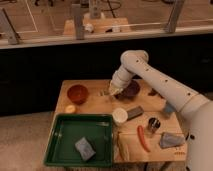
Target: Place fork in tray
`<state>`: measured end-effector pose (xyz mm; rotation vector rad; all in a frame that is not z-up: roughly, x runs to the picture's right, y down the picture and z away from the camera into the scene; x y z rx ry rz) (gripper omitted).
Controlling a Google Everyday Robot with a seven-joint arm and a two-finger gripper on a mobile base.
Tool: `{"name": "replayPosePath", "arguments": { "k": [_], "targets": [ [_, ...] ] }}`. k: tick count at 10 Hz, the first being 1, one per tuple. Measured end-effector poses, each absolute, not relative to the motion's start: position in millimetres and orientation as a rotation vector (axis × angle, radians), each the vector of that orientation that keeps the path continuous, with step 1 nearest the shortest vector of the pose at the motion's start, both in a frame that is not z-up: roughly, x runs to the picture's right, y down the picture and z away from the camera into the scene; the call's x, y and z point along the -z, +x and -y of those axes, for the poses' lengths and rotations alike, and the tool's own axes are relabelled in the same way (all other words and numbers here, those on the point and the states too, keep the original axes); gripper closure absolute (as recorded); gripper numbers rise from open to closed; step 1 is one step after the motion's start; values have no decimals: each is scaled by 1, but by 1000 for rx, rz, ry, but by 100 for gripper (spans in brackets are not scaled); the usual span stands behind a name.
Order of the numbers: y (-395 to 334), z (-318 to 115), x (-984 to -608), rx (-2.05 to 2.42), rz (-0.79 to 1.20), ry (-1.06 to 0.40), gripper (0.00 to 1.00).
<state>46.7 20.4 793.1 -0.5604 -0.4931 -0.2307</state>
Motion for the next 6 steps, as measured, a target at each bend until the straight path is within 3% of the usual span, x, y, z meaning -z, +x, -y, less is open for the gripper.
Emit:
{"name": "replayPosePath", "arguments": {
  "k": [6],
  "targets": [
    [4,-83,-720,349,520,-621,94]
  ]
}}
